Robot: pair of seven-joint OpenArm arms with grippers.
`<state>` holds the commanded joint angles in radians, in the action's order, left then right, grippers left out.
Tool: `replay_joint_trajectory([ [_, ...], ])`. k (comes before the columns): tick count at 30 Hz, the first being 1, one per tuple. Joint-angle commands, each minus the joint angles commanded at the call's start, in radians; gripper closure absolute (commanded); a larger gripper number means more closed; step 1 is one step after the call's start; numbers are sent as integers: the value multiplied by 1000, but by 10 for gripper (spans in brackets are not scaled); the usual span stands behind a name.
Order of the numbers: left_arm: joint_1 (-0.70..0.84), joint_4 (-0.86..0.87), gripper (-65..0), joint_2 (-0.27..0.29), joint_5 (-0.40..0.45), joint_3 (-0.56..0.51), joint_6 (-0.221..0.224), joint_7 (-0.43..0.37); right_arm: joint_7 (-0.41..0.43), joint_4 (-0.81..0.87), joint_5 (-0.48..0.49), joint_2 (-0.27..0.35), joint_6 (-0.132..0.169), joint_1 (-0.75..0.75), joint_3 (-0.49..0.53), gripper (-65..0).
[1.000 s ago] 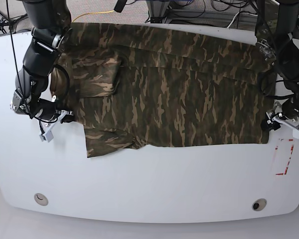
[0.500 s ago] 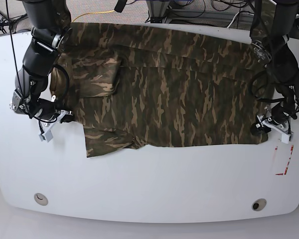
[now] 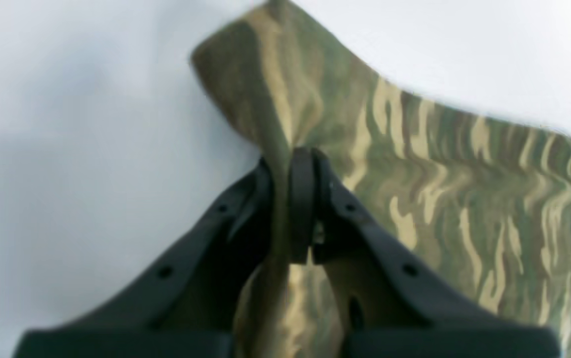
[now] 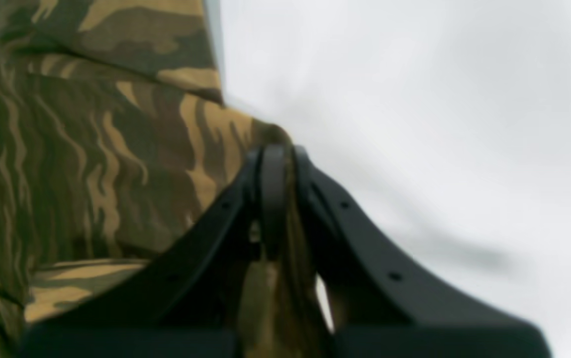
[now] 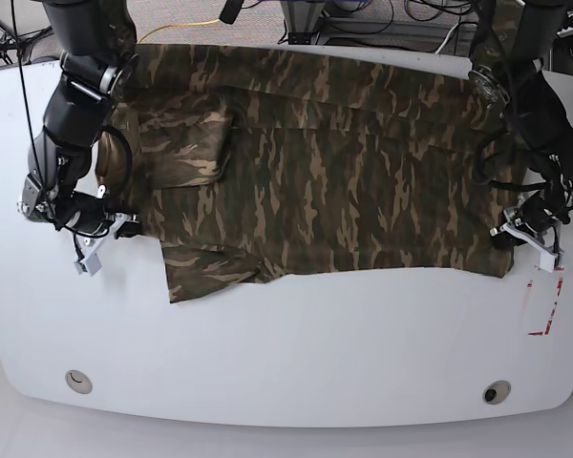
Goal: Fold the T-shirt properly
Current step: 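Move the left gripper to the opposite hem corner and grasp it, then fold the hem with both grippers toward the collar edge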
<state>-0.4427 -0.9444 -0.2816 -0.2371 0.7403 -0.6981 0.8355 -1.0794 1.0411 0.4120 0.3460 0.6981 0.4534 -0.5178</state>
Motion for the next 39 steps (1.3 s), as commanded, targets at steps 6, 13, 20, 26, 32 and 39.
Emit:
replay_joint_trajectory([
  [6,23,-114,-17,3,0,-2,0,77,-91,114,0,2,0,20,-2,0],
  [13,46,-242,-17,3,0,3,0,192,-183,265,0,2,0,-11,-43,0],
  [20,117,-454,-17,5,0,0,0,295,-249,334,110,17,0,-72,-78,0],
  [26,210,-638,-18,26,-2,-3,0,353,-249,334,272,68,0,-167,-80,0],
  [32,290,-729,-21,51,-2,-26,0,353,-250,336,316,78,0,-244,-153,0],
  [39,210,-565,-271,52,6,-28,0,351,-245,334,315,71,0,-253,-163,0],
])
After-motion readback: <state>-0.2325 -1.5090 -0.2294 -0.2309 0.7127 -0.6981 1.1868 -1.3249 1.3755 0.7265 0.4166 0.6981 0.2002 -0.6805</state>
